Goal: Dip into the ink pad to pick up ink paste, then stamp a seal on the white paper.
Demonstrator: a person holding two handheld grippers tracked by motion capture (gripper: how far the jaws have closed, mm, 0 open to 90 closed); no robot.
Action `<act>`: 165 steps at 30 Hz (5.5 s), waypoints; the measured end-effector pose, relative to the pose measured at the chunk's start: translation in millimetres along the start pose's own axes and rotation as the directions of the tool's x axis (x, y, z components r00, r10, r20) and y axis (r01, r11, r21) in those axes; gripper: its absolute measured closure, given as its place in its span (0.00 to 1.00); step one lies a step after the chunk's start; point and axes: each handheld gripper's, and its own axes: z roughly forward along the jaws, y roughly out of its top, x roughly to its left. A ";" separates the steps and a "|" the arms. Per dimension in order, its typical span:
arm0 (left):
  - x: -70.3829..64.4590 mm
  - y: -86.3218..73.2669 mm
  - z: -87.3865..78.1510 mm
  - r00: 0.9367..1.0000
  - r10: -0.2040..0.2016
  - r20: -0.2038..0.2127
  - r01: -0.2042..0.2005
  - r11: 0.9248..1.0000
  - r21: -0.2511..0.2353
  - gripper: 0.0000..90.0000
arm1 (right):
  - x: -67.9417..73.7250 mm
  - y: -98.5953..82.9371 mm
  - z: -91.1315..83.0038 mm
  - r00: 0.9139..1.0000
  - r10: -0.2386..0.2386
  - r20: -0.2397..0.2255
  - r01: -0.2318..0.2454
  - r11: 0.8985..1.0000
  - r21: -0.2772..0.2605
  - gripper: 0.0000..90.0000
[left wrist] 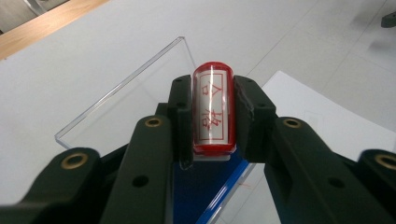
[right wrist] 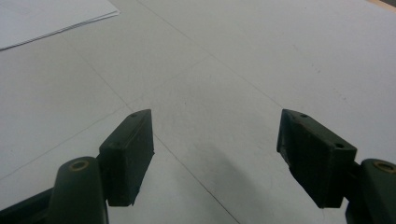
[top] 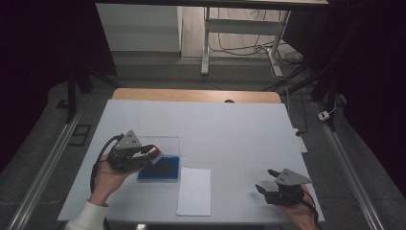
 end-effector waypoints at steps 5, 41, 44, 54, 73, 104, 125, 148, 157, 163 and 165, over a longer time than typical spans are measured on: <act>-0.4 -0.2 -1.0 1.000 -0.005 0.007 0.005 1.000 -0.020 0.78 | 0.2 0.5 -0.4 1.000 0.001 0.001 -0.001 1.000 -0.003 0.30; -46.7 13.9 35.5 0.983 0.076 0.169 -0.075 0.997 -0.011 0.78 | 0.0 -0.5 0.0 1.000 0.007 -0.001 -0.007 1.000 -0.005 0.30; -49.8 14.1 39.1 0.981 0.080 0.176 -0.080 0.997 -0.006 0.78 | 0.1 -0.7 0.2 1.000 0.007 -0.002 -0.007 1.000 -0.003 0.30; -60.5 14.3 52.5 0.973 0.100 0.206 -0.106 0.994 0.016 0.78 | 0.5 -1.1 1.0 1.000 0.007 -0.004 -0.007 1.000 0.001 0.30; -71.3 13.6 68.2 0.970 0.103 0.222 -0.115 0.993 0.041 0.78 | 0.6 -1.8 2.4 1.000 0.002 -0.005 -0.002 1.000 0.011 0.30; -84.6 4.4 103.0 0.964 0.122 0.237 -0.159 0.977 0.144 0.78 | 0.0 -2.1 1.7 1.000 0.000 0.004 -0.001 1.000 0.012 0.30; -88.8 1.8 110.0 0.962 0.130 0.239 -0.175 0.968 0.178 0.78 | 0.0 -2.7 2.3 1.000 0.002 0.004 -0.003 1.000 0.015 0.30; -90.9 2.0 111.6 0.962 0.132 0.240 -0.180 0.965 0.190 0.78 | 0.7 -2.1 2.8 1.000 0.002 0.002 -0.002 1.000 0.020 0.30; -92.0 3.1 112.5 0.963 0.129 0.235 -0.179 0.962 0.205 0.78 | 1.1 -2.0 3.5 1.000 -0.005 0.007 0.005 1.000 0.024 0.30; -93.3 3.0 114.8 0.965 0.128 0.230 -0.180 0.959 0.221 0.78 | 0.8 -1.9 3.3 1.000 -0.001 0.004 0.001 1.000 0.022 0.30; -92.2 2.9 115.3 0.965 0.118 0.234 -0.172 0.959 0.224 0.78 | 1.0 -1.7 3.4 1.000 -0.004 0.005 0.004 1.000 0.023 0.30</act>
